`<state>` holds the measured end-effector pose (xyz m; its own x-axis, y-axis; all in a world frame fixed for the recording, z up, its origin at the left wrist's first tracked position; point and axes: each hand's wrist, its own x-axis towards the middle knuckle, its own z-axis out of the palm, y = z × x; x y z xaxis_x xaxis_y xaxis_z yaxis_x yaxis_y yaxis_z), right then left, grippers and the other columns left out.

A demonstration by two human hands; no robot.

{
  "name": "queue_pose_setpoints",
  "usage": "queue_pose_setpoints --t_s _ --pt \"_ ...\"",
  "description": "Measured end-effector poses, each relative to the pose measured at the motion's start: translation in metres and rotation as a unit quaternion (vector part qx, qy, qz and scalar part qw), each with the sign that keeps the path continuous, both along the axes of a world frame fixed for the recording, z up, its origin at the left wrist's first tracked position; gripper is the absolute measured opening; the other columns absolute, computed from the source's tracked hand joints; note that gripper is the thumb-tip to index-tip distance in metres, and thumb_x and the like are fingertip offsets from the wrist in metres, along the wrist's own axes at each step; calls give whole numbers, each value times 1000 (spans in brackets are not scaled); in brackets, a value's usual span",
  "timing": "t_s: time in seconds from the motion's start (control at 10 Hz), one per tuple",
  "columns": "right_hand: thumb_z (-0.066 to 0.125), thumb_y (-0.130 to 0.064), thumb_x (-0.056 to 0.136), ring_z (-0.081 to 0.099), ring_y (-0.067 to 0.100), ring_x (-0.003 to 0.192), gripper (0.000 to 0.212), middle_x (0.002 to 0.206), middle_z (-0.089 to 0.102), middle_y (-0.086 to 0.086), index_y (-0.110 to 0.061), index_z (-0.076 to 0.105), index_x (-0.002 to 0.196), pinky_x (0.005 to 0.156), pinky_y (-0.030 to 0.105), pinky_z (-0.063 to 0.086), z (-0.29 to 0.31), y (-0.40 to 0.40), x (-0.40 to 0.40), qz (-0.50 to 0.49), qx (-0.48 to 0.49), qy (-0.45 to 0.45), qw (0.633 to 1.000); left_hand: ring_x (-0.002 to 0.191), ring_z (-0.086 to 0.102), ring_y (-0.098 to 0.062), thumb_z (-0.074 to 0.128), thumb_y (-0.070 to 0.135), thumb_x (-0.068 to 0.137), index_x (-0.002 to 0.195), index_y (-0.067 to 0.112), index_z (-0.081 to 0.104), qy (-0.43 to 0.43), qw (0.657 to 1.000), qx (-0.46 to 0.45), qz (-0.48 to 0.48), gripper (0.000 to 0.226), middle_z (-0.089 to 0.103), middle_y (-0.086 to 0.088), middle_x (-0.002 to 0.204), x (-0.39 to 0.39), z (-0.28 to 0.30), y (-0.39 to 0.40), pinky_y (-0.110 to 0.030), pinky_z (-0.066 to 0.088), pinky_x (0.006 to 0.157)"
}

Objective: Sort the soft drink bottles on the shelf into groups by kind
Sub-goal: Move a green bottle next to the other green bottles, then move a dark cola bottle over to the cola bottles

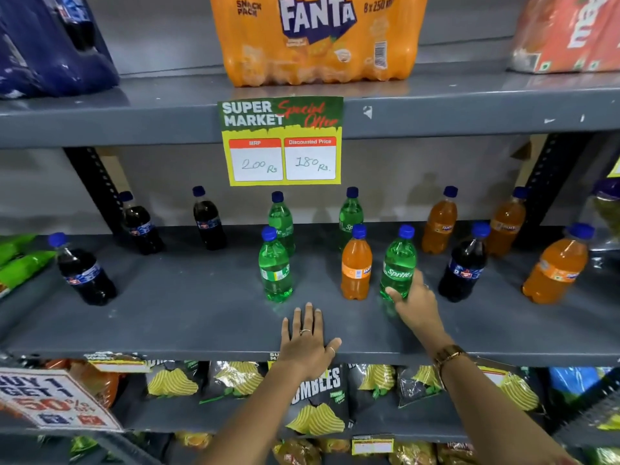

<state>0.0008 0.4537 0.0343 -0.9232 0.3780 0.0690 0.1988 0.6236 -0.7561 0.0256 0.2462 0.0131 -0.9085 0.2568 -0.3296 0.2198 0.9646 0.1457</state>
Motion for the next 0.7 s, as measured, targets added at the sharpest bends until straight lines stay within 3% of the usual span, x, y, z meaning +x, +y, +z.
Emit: queue_pose_setpoints --t_s 0.1,0.2,0.3,0.4,0.5,0.6,0.7 --pt "63 -18 83 54 45 108 57 118 59 29 -1 35 129 87 45 44 -1 -1 -1 1 -7 10 1000 143 -22 -28 15 50 98 148 9 -15 -8 1000 -2 -1 71 -24 -9 156 -1 1 0 -47 -12 117" --pt "71 -20 76 52 39 116 79 125 57 22 -7 25 139 95 46 44 -5 1 1 -2 -34 19 999 143 -23 -28 15 50 98 147 9 -15 -12 1000 -1 -3 71 -25 -9 156 0 1 0 -47 -13 118" --pt "74 -16 70 50 37 117 75 127 53 20 -6 34 132 97 45 44 -8 4 1 -21 -46 26 998 143 -23 -28 15 50 98 148 9 -15 -11 1000 2 -3 71 -25 -9 156 0 1 -1 -47 -12 118" --pt "70 -5 70 53 41 102 41 113 53 24 -2 47 105 87 45 45 -8 8 9 -149 -73 86 982 143 -23 -28 15 50 98 147 10 -15 -11 1000 3 -4 71 -25 -9 156 -1 0 -1 -47 -12 118" --pt "67 0 71 52 44 100 34 112 50 29 -1 44 97 87 47 44 -5 15 18 -256 -106 142 950 143 -23 -28 15 51 98 147 10 -15 -12 1000 1 -4 71 -25 -9 156 -1 0 0 -48 -11 118" --pt "70 1 70 44 44 111 53 124 38 31 7 37 111 96 49 37 4 32 18 -312 -135 164 926 143 -24 -29 15 51 98 147 10 -15 -11 1000 3 -7 71 -25 -9 156 0 1 0 -47 -12 118" --pt "74 -1 69 39 45 120 73 134 32 29 5 29 126 103 48 33 10 44 10 -293 -156 141 933 143 -24 -29 14 51 98 147 9 -15 -9 1000 4 -8 71 -25 -10 156 0 2 0 -47 -12 117"
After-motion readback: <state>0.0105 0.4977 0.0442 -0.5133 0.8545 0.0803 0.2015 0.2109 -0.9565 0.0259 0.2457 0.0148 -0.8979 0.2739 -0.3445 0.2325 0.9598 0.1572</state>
